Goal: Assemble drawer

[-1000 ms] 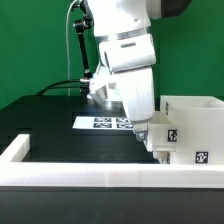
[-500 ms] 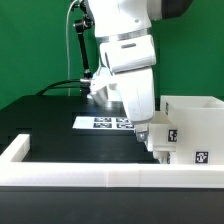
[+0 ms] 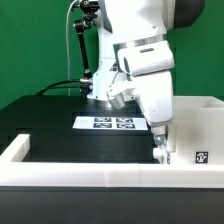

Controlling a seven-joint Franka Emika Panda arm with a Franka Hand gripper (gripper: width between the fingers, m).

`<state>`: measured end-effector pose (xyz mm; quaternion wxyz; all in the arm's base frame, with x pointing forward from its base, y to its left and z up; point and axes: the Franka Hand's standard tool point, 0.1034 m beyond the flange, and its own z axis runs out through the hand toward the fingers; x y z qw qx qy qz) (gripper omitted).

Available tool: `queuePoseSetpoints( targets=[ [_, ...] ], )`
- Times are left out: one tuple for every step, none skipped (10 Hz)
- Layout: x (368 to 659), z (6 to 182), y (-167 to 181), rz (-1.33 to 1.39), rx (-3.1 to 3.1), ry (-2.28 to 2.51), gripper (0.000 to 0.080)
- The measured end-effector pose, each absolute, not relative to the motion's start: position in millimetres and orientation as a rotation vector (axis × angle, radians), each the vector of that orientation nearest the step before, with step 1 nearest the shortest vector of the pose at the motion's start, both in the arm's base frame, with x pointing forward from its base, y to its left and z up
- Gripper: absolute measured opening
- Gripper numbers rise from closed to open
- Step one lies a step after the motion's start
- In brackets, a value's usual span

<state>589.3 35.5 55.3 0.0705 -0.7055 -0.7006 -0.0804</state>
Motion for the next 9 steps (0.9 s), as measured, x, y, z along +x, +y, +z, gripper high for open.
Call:
queuePoseSetpoints(
  targets=[
    [590.1,55.9,36.1,-0.238,-2.122,-2.112,0.0649],
    [590.7,56.2,35.4,-0.232,-2.12,-2.114,0.0649],
    [591.1,56.5,30.1,-0.228,-2.116,-2.118,0.0649],
    [588.2,55.0,14.8,-0.205,-2.099,-2.124,0.0649],
    [586.3,55.1,-3.2,-0.18,-2.094,-2.12,0.0649],
    [586.1,56.5,-15.7,-0.17,-2.108,-2.109,0.0649],
    [587.1,59.3,-22.1,-0.145,-2.129,-2.12,0.0649],
    [586.8,58.4,-21.3,-0.144,-2.127,-2.121,0.0649],
    [586.4,57.5,-21.6,-0.142,-2.127,-2.119,0.0649]
  ],
)
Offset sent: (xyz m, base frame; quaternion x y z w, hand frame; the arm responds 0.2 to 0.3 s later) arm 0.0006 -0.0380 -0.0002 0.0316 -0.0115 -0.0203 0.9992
